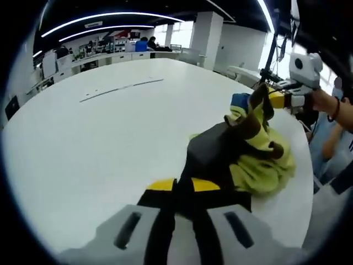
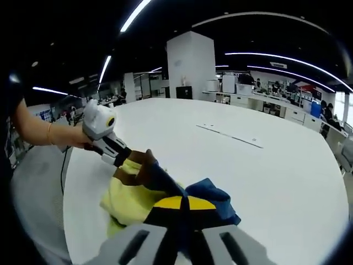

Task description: Fold the garment on the visible template until the final outline fits inside the template.

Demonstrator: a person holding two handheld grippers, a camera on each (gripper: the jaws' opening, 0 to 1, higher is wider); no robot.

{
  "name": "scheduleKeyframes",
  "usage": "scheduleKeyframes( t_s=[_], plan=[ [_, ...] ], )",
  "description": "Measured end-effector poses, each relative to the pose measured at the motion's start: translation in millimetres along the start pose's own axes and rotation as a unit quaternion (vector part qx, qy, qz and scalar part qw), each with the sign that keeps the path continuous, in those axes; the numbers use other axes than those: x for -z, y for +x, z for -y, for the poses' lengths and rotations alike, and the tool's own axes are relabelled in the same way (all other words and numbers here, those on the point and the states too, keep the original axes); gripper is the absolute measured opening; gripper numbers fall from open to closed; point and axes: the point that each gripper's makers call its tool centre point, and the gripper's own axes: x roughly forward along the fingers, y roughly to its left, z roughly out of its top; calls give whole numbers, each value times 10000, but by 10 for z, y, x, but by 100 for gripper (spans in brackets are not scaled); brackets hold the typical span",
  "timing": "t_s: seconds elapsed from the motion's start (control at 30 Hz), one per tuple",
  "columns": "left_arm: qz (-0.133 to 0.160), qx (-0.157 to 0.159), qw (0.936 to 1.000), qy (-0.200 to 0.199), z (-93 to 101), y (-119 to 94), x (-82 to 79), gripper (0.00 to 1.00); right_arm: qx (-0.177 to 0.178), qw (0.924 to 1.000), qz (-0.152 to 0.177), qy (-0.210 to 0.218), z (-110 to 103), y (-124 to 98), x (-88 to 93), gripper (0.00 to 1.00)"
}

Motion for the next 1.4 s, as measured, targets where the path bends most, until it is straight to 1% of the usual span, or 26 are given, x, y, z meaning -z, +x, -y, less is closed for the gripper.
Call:
scheduleKeyframes(
  t_s=[0.1,0.17,0.2,0.4,0.53,0.7,0.8,0.93,1.03,1.17,1.27,1.4],
  plan=[
    [-3,-12,9999,-172,-3,5,3,3,82,9998,179,44,23,-28,-66,0],
    [-16,-39,9996,-264,-10,4,5,2,125,9996,241,74,41,-36,-81,0],
    [-18,-55,9996,-268,-8,1,7,0,141,9995,255,91,48,-37,-82,0],
    [-55,-189,9997,-132,2,-39,26,0,107,9996,210,152,28,-47,-61,0],
    [-24,-255,9994,-230,-31,-126,24,0,120,9996,214,167,40,-80,-65,0],
    [420,-369,9975,-441,-70,-333,-150,0,143,9994,248,187,57,-144,-98,0],
    [812,-373,9949,-467,-65,-472,-307,0,163,9989,351,281,79,-189,-153,0],
    [1053,-548,9920,-433,-103,-647,-428,0,235,9983,436,295,124,-249,-209,0],
    [1286,-669,9883,-471,-129,-795,-531,0,307,9978,503,299,166,-310,-252,0],
    [1451,-797,9850,-487,-137,-934,-608,0,401,9970,579,316,212,-383,-313,0],
    [1560,-873,9826,-496,-150,-1001,-656,0,492,9964,624,284,260,-430,-361,0],
    [1826,-1109,9757,-483,-215,-1162,-799,0,613,9959,624,225,324,-487,-417,0]
  ],
)
